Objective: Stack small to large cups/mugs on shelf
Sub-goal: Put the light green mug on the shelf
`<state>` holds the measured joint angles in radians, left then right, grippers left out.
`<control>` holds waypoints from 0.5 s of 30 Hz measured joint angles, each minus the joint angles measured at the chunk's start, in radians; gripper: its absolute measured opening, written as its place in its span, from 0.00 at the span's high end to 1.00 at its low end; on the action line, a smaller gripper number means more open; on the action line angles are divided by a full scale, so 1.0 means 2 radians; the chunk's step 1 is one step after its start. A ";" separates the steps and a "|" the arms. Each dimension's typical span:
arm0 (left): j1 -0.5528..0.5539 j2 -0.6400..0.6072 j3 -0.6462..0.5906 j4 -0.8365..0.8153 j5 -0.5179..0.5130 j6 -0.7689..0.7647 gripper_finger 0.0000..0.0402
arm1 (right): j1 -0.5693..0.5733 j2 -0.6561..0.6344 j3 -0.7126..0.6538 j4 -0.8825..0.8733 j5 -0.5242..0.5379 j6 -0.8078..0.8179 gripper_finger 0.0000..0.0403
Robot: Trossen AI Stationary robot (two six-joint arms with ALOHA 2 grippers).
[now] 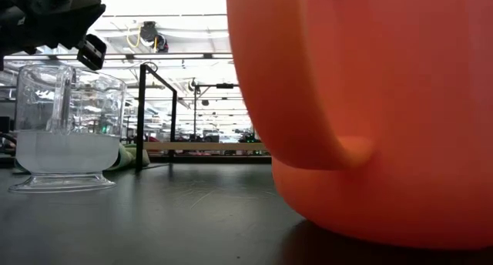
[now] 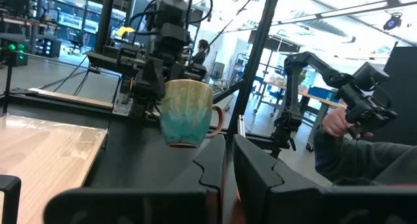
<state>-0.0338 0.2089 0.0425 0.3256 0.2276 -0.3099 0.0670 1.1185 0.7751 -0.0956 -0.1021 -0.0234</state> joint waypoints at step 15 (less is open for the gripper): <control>0.000 0.000 0.000 -0.019 0.000 0.011 0.92 | -0.084 0.072 0.116 -0.049 -0.082 -0.039 0.94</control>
<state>-0.0338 0.2089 0.0425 0.2877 0.2272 -0.2873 -0.1006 1.2629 1.0076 -0.1926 -0.2656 -0.1006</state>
